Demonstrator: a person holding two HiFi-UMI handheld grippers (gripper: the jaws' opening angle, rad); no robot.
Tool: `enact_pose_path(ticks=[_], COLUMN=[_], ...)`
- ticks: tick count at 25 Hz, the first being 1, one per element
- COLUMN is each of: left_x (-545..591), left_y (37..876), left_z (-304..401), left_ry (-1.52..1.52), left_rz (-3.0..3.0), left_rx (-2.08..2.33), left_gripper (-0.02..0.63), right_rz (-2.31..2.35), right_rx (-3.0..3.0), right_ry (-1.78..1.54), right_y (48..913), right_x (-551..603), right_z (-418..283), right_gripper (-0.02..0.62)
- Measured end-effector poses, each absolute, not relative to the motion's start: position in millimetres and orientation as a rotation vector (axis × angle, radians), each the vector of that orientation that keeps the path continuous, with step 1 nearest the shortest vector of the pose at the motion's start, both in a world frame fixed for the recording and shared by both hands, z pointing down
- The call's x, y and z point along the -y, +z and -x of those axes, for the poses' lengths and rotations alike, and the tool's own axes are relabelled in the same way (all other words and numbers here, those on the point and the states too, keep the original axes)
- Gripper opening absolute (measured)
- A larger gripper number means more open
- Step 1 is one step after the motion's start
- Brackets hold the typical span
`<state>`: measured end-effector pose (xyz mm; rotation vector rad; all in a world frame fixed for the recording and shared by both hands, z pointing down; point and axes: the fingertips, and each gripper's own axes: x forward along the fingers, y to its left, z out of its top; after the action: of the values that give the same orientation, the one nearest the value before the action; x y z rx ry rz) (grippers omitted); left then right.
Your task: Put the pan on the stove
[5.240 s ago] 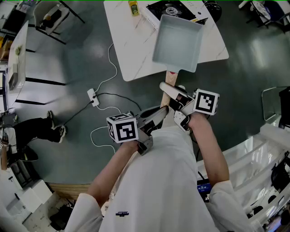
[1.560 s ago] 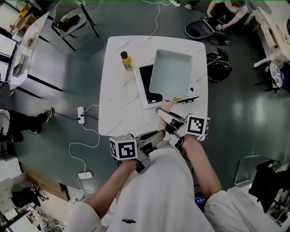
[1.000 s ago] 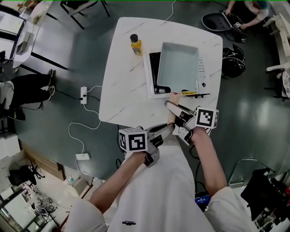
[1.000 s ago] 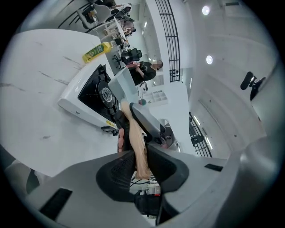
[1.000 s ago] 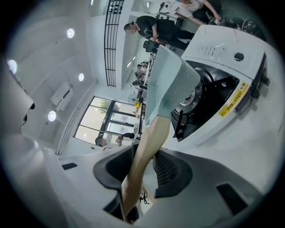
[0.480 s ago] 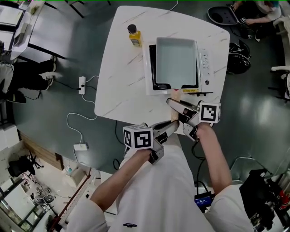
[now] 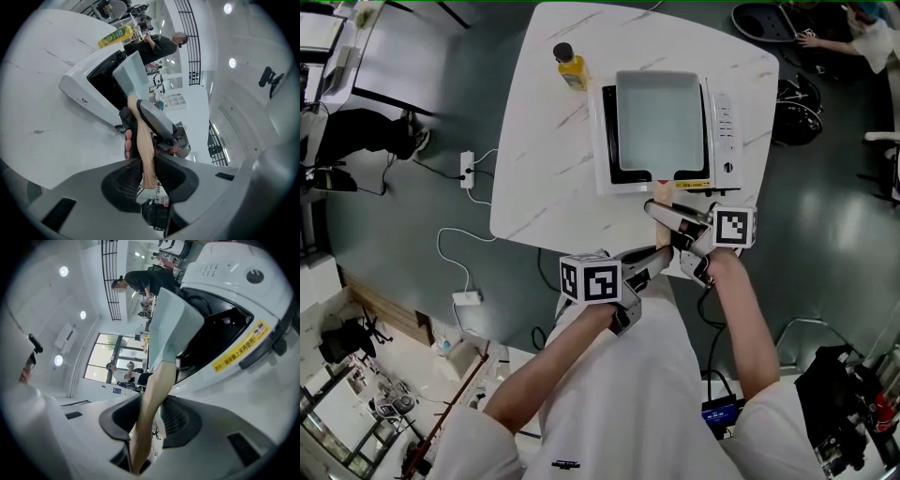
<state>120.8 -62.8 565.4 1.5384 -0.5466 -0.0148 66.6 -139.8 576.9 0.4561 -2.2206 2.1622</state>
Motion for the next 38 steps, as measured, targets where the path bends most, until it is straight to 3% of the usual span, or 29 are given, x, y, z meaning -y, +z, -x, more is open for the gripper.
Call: enact_pose_path(ticks=[9,14,20,23,32,36,38], left_x=[60,59,63,63,75,93,98], left_y=[576,573,568,562,550,528,515], left_z=[-127,-128,-119,-116,-85,-66,-56], left_ry=[0.029,0.019,0.003,0.008,0.091,0.089,0.092], left_rz=[-1.497,-1.474,-1.483,-1.503,-1.628,-1.711,-1.757], left_rx=[0.527,0.500,0.507,0.506,0.609,0.676,0.703], left_gripper=[0.083,0.104,0.160,0.160,0.170,0.155,0.127], right_rz=[-0.532,-0.554,-0.674,-0.746,-1.014,-1.128,-1.162], right_rx=[2.208,2.218,2.216,2.207,2.234,2.335,2.393], right_ry=[2.259,2.250,2.127,2.087,1.906,1.779,1.692], right_y=[582,582,586,585,559,522,500], right_x=[141,141,150,154,163,167,164], right_z=[-70,-71,-79,-88,-121,-130,-129], right_gripper=[0.118,0.146,0.270,0.290,0.288,0.192,0.181])
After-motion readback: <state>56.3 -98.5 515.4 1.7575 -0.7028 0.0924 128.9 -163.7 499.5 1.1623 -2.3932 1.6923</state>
